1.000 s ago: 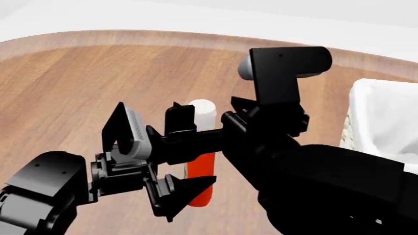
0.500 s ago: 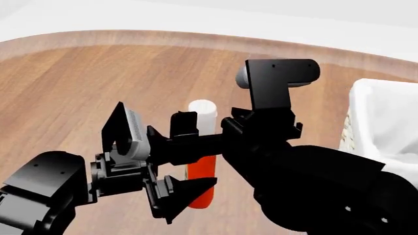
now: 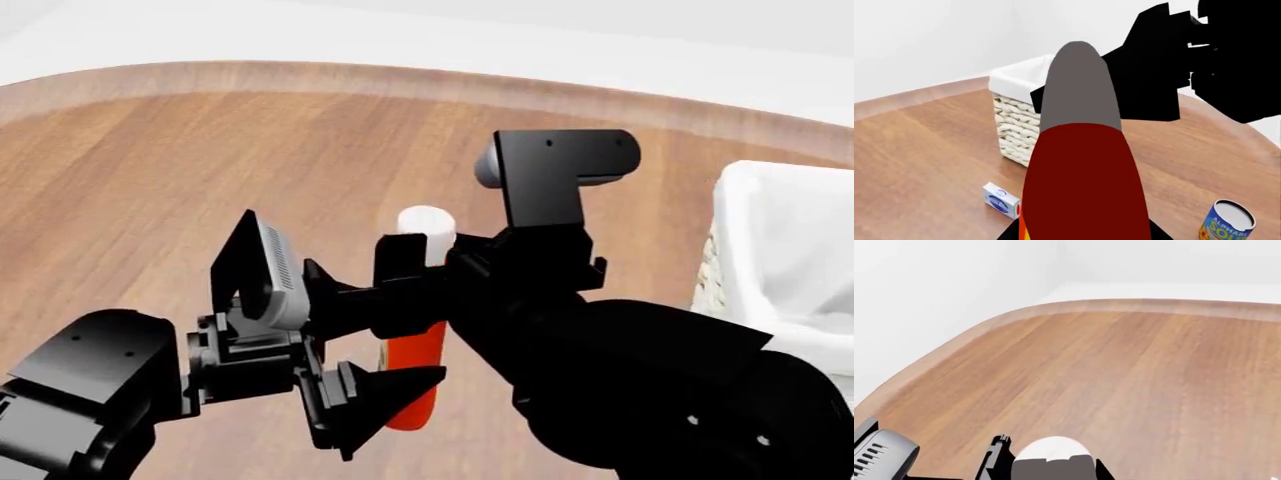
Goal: Pick up the ketchup, and put it in the basket.
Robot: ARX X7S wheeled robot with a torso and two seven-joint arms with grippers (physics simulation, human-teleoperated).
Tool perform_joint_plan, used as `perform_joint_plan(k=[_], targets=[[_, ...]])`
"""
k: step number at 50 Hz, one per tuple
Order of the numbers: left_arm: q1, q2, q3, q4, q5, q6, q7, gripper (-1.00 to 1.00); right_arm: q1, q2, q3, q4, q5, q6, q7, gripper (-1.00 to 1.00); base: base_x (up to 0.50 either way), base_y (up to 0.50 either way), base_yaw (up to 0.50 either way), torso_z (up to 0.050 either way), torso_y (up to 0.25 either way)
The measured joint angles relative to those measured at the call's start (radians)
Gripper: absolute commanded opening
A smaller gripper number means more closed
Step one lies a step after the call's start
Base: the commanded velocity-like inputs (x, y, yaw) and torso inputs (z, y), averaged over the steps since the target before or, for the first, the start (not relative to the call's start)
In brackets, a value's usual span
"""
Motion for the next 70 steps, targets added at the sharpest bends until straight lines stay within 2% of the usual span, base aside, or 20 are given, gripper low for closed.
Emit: perform_joint_plan(k=[15,16,49,58,70], targets=[[-0.001,-0.002,0.007,-0.006,-0.009,0.008,-0.001,-1.00,-0.002,0.004,-0.005,0.004,0.000,-0.011,0.003,-1.00,0.00,0.00,0.00,0.000,0.000],[0.000,-0.001,0.008,-0.007,-0.008,0.010,-0.003,1.00,-0.002,0.004,-0.006,0.005,0.000,-0.012,0.003,-1.00,0.00,0.00,0.00,0.000,0.000],[0.051,-0.029,0.006,0.106,-0.041,-0.016,-0.052,1.00,0.125,0.051,-0.030,0.154,-0.157,-0.079,-0.092,-1.00,0.00,0.00,0.00,0.000,0.000],[0.085,-0.036,-0.015,0.166,-0.048,-0.011,-0.119,1.00,0.217,0.077,-0.029,0.238,-0.210,-0.090,-0.109,-1.00,0.00,0.00,0.00,0.002,0.000],[0.112,-0.011,-0.068,0.164,-0.038,0.052,-0.268,1.00,0.370,0.098,-0.054,0.414,-0.312,-0.112,-0.154,-1.00,0.00,0.00,0.00,0.000,0.001]])
